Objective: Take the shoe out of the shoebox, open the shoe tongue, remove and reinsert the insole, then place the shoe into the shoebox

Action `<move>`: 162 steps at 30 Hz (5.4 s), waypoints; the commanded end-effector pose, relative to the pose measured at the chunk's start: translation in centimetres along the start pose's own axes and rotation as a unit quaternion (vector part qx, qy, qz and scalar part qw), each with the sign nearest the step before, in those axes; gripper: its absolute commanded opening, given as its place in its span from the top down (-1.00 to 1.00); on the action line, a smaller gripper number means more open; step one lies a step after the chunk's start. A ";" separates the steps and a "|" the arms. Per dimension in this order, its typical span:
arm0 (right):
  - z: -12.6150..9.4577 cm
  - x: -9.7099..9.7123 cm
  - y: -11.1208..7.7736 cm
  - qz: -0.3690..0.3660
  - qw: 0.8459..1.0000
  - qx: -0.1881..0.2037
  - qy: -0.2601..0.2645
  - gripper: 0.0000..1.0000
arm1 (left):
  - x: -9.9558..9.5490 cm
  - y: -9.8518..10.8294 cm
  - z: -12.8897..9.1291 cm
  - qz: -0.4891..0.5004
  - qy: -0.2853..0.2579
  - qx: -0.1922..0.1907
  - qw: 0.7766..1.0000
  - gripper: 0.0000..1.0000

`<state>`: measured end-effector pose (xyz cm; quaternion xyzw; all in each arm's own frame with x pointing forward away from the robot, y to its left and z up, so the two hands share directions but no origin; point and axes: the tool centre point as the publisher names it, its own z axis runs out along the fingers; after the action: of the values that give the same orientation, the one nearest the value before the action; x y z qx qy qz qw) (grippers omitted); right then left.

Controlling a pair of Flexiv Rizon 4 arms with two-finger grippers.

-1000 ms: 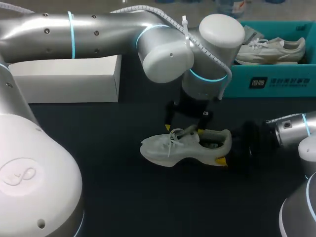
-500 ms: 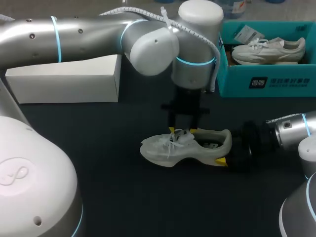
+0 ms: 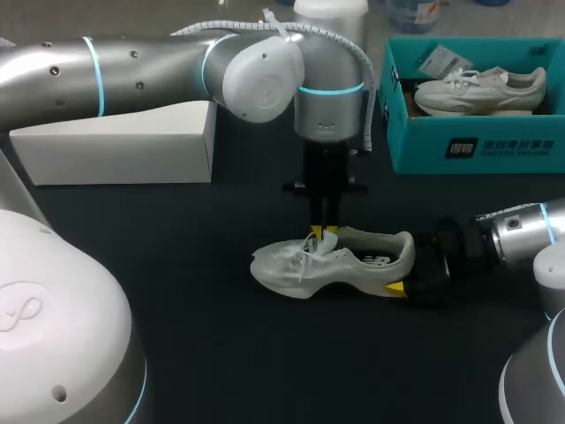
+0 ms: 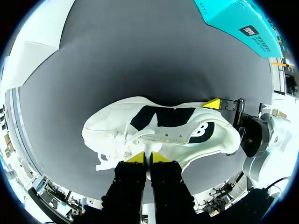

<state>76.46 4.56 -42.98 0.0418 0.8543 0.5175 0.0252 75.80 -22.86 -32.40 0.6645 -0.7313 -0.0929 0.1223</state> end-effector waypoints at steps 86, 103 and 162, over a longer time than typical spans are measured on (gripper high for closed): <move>0.1 -0.1 -0.2 0.000 1.000 0.001 0.001 1.00 | -3.7 0.2 -5.4 0.755 -0.131 0.149 0.624 -1.00; 0.1 -0.1 -0.2 0.000 1.000 0.001 0.001 1.00 | 0.1 2.4 -7.2 0.654 -0.094 0.216 0.719 1.00; 0.1 -0.1 -0.2 0.000 1.000 0.001 0.001 1.00 | 9.0 -2.7 4.2 0.710 -0.095 0.138 0.684 1.00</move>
<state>76.49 4.54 -42.99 0.0417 0.8544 0.5174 0.0251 75.82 -31.95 -36.27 -0.0583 -0.9962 0.0629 -0.0160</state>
